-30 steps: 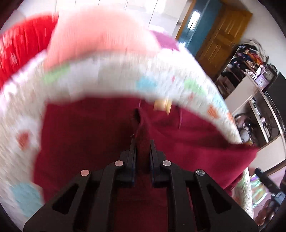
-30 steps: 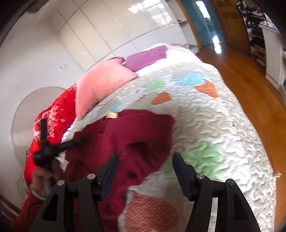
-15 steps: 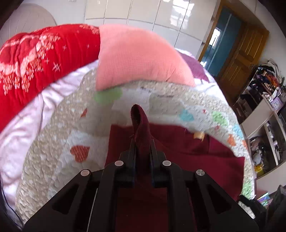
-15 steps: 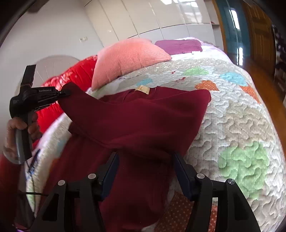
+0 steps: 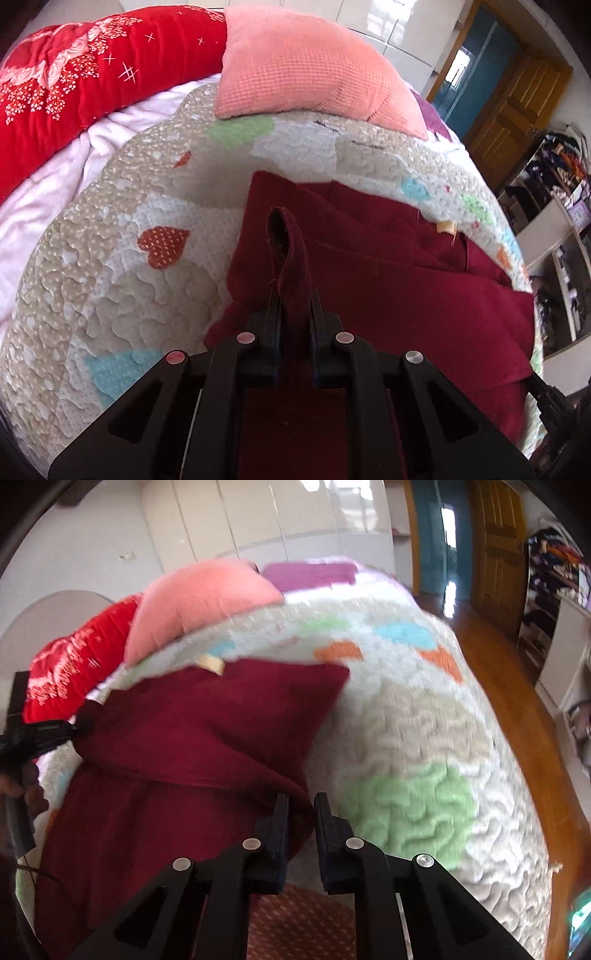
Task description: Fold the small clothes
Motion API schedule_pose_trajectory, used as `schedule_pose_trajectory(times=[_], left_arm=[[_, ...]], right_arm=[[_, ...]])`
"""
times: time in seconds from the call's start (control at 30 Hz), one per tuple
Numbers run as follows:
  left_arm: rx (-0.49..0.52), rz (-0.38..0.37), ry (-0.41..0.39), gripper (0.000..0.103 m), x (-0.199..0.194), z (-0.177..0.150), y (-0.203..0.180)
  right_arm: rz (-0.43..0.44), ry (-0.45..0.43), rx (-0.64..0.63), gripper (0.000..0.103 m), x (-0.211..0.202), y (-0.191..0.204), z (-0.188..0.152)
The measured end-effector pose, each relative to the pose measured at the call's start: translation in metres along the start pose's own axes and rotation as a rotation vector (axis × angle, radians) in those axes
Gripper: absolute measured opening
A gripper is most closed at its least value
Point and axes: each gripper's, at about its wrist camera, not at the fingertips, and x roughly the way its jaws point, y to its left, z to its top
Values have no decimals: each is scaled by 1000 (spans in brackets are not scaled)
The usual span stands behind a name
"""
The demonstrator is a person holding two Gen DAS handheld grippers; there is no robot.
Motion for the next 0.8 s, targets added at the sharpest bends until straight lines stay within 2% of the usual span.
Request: schedule_pose_trajectory(times=[0.03,0.1,0.17,0.2,0.23,0.27,0.37,0.4,0.43,0.47,0.5,0.57,0.63,0.7,0.73,0.8], left_arm=[[10,15,1,10,2,-3,-1],[18,17,1,10,5,-4,0],[3,-4,5,10,6,-3,5],[-4,-11,7,10,6,-2,6],[-11,-15,7,11,7,-2,7],[-11,-11,7,11,7,-2,7],[8,11,0,11,9,-4,3],[12,15,-2,11,9,-5,2],[12,17,-1,11,10,-4,2],[9,15,1,11,9,-3,2],[8,11,-1,11,8,-2,3],[13,-4,-25,11,3,1,3],[31,-15,-56,12,3,3,3],[47,9,-28,13,14,1,0],[61,33,-14,13,22,-1,-2],[101,58,-42,13,21,-5,-7]], right_arm=[[9,17,3,12,2,-2,-4],[36,-6,15,15,-10,-3,-4],[56,-72,81,41,-28,-12,4],[63,-108,126,66,-34,-18,9],[83,-148,180,73,-37,-24,18],[94,-152,204,73,-34,-25,25],[132,-87,234,72,4,-23,51],[138,-60,241,58,19,-22,57],[161,-14,250,19,39,-23,62],[179,34,251,9,57,-23,68],[167,40,243,9,62,-24,74],[156,-14,204,9,54,-23,80],[104,-75,172,9,41,-23,82],[-3,-47,118,9,53,-22,78],[-1,-14,124,9,61,-24,75],[7,-12,147,13,59,-25,73]])
